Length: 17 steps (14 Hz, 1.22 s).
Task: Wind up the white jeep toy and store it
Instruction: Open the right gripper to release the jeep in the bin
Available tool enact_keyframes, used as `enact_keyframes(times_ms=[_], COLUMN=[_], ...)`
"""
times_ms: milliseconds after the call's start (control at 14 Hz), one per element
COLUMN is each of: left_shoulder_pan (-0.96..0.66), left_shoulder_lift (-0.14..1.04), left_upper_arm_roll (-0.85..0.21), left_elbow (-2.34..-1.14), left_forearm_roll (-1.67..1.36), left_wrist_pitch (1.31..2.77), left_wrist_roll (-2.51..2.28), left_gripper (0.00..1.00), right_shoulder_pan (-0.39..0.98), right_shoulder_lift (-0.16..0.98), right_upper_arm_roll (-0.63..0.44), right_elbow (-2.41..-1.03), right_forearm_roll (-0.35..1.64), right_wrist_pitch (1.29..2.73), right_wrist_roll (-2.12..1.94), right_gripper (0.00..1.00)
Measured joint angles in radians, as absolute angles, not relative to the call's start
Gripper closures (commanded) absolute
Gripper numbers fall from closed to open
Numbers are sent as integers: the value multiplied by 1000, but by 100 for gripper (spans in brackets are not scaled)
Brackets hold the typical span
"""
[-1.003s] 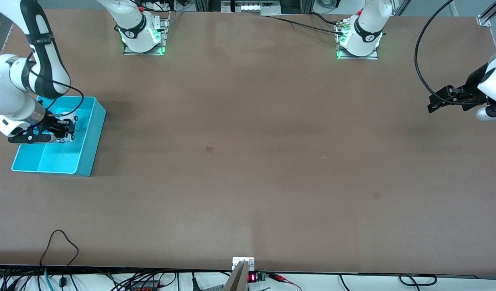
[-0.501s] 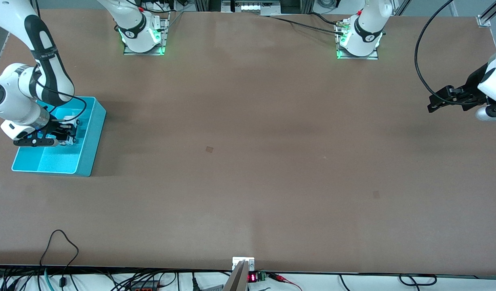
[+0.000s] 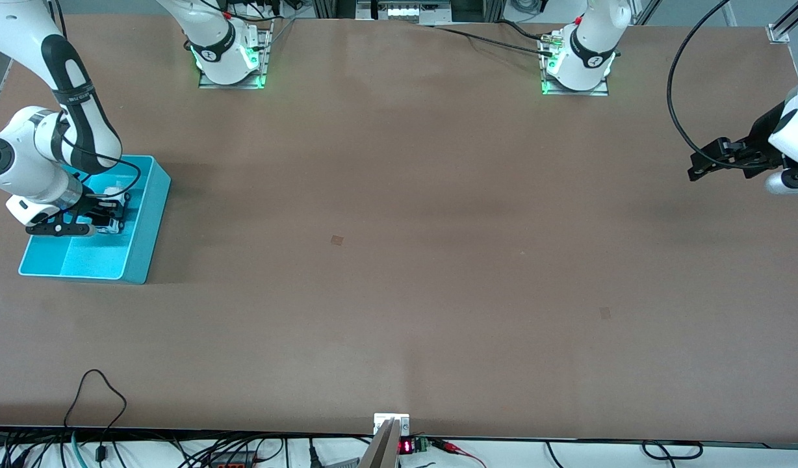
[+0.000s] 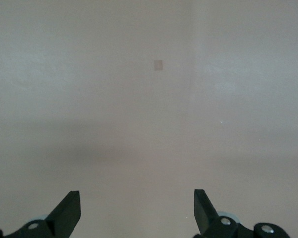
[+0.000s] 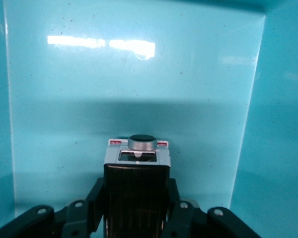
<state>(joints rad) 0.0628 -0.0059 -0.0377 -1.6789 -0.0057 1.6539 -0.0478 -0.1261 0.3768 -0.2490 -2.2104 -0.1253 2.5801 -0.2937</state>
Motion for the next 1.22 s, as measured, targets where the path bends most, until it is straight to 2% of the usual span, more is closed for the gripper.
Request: enact_keyframes(times_ms=[215,645,931,1218], left_shoulder_pan=[63,63,63,63], left_shoulder_lift=[-7,-7,-7,-7], left_upper_arm_roll=[-38,-39,-38,-39], left_elbow=[-1679,-1679,-1679,-1679], left_forearm_roll=[-6,-6,-6,-6], left_wrist_pitch=[1654,1654,1654,1654], left_wrist_roll=[-48,-48,-48,-48], left_gripper=[0,0,0,0], right_shoulder_pan=[-126,-126,-125,-124], right_shoulder_lift=[377,342,201,95], right_upper_arm_roll=[-249,-227,-182,-132], right_elbow=[-2210,-2198,-2133,-1991], right_forearm_roll=[-125,-125,-125,-95], right_wrist_pitch=[2580,2548,2322,2063], right_wrist_roll=[-294,-294,-294,-294], right_gripper=[0,0,0,0])
